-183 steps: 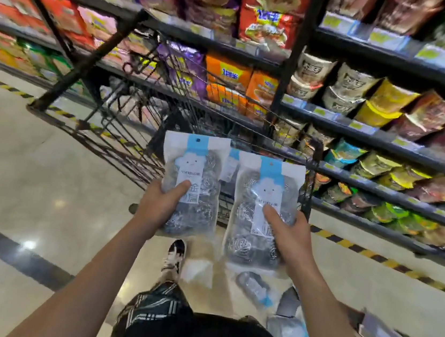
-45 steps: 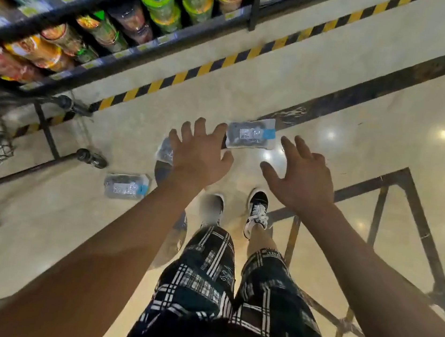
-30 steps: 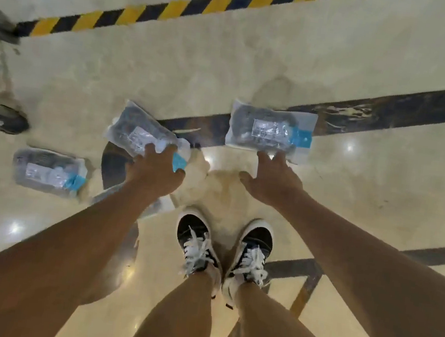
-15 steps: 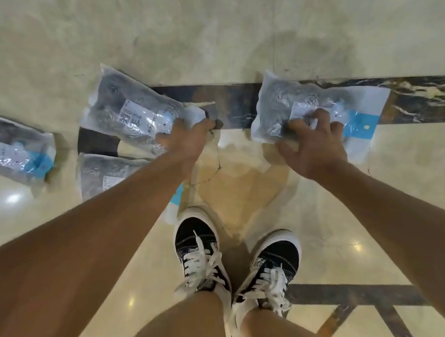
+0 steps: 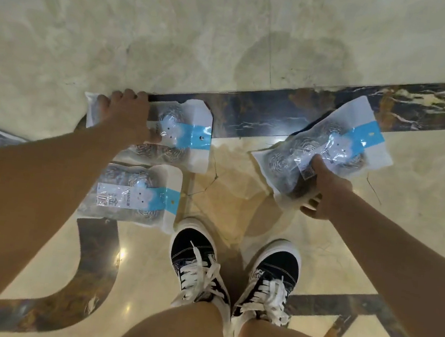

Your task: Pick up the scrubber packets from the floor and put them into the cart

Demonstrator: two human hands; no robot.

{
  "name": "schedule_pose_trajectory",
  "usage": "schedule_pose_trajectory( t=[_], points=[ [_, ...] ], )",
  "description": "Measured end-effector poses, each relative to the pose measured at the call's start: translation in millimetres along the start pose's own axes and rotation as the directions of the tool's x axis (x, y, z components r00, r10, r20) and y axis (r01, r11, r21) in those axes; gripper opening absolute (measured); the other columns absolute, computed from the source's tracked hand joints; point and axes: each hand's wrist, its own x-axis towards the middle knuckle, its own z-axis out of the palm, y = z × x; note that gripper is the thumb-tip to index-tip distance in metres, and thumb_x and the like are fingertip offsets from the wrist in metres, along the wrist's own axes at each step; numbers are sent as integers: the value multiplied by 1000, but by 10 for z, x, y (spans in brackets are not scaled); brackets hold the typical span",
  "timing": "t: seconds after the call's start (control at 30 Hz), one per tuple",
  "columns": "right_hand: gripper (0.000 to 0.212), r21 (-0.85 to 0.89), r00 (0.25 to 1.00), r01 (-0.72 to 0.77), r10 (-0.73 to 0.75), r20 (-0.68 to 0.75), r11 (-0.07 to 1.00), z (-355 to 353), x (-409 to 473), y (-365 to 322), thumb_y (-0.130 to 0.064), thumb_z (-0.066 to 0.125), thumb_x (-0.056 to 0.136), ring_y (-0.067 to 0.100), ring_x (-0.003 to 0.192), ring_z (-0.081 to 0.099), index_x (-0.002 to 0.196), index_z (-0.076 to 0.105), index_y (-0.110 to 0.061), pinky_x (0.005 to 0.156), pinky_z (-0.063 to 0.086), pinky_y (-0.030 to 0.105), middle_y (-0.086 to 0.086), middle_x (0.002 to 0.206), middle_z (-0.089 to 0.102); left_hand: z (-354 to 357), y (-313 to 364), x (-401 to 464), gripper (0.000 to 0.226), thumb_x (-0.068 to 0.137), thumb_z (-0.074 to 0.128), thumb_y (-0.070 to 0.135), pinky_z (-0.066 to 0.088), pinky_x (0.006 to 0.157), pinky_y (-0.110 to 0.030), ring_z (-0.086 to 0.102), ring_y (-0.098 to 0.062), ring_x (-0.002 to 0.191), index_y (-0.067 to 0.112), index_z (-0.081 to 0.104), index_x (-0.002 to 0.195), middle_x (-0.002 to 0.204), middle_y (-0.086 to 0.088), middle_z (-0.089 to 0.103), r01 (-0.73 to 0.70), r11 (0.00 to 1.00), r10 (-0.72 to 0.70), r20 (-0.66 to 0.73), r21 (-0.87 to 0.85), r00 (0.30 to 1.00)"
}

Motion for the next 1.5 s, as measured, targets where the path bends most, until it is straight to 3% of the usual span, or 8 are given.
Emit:
schedule_pose_trajectory(
  t=[0.13, 0.27, 0.57, 0.7, 0.9, 1.0, 1.3, 1.5],
  points=[
    [58, 12, 985, 170, -170, 13, 985, 181, -41, -24, -46, 88, 77, 33, 104, 66, 103, 51, -10, 90, 60, 47, 10, 116, 65, -73, 257, -111, 68, 72, 68, 78, 35, 107, -50, 60, -32, 113, 19, 57, 104, 109, -7, 66, -34, 999, 35, -34, 15, 999],
    [62, 25, 949, 314, -314, 5, 949, 207, -228, -73, -28, 92, 75, 29, 96, 68, 120, 59, 0, 79, 57, 34, 11, 112, 69, -129, 527, -251, 81, 78, 62, 80, 46, 95, -45, 66, -33, 107, 11, 59, 120, 106, -9, 66, 1, 963, -11, -35, -270, 999],
    [19, -29, 823, 522, -495, 279, 852, -537, -1442, 57, -4, 80, 83, 21, 83, 79, 96, 72, -15, 82, 65, 43, 0, 92, 80, -745, 492, -1507, 57, 77, 72, 68, 57, 79, -29, 73, -13, 89, 22, 72, 112, 100, 5, 76, 111, 385, 23, 130, -916, 991],
    [24, 2, 836, 491, -471, 282, 871, -1015, -2391, 74, -6, 74, 88, 32, 89, 79, 111, 68, -6, 84, 63, 53, 11, 100, 80, -1225, 281, -2471, 10, 96, 70, 33, 50, 53, -15, 70, 2, 61, 25, 68, 90, 85, 3, 73, 142, 202, -5, 144, -969, 990],
    [41, -84, 739, 633, -569, 361, 769, -1710, -4113, -358, -15, 70, 77, 30, 88, 78, 117, 68, -2, 80, 64, 53, 12, 103, 79, -2397, -239, -3949, 29, 89, 73, 52, 56, 90, -32, 72, -11, 98, 33, 60, 107, 101, 14, 73, 59, 125, -88, 48, -990, 995],
    [40, -161, 635, 754, -644, 427, 637, -2013, -5034, -682, -24, 71, 79, 14, 84, 77, 114, 70, -4, 70, 62, 33, 3, 97, 78, -3121, -477, -4652, 23, 94, 70, 46, 51, 83, -28, 65, -14, 97, 32, 52, 98, 97, 14, 65, -4, 159, -175, -32, -987, 984],
    [60, -126, 416, 900, -736, 534, 417, -2779, -7198, -959, -47, 69, 64, 22, 95, 76, 114, 71, -15, 90, 61, 53, 3, 105, 79, -4424, -1135, -6322, 75, 70, 72, 72, 55, 93, -47, 68, -22, 102, 15, 56, 117, 108, 2, 69, -138, -59, -427, -100, -989, 899],
    [39, -59, 325, 930, -734, 597, 364, -2976, -7855, -587, -43, 80, 87, 17, 88, 79, 115, 74, -16, 87, 64, 47, 0, 100, 81, -4369, -1385, -7229, 40, 83, 81, 51, 56, 80, -40, 71, -19, 87, 25, 54, 97, 101, 1, 71, -221, -229, -589, -46, -948, 807]
  ],
)
